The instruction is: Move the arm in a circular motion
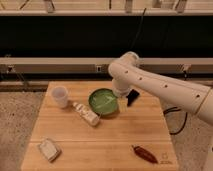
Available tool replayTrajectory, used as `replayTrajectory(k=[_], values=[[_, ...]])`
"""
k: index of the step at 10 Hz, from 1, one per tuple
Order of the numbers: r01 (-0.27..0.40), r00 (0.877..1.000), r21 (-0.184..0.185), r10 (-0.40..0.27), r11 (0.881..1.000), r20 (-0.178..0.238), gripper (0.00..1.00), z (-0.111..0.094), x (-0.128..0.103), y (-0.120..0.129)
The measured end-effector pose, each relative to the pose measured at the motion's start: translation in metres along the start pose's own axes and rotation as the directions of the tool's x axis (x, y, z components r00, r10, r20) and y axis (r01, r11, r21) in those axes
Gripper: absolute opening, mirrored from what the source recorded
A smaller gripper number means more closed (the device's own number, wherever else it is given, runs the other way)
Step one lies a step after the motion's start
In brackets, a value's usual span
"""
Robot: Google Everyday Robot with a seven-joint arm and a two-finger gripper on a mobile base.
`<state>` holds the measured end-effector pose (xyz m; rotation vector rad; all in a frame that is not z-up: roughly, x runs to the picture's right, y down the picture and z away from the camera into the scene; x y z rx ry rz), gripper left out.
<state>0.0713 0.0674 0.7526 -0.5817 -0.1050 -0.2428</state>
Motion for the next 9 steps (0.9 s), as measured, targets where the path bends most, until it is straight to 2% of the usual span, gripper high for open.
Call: replayTrajectory(k=[2, 5, 9], values=[[0.035, 0.999, -0.004, -0.035, 0.999, 0.001, 0.8, -0.002, -0.014, 0.009], [0.067, 0.998, -0.006, -0.067, 0.998, 0.004, 0.8, -0.004, -0.022, 0.019], [0.06, 0.998, -0.02, -0.06, 0.998, 0.01, 0.8, -0.008, -0.004, 0.045]])
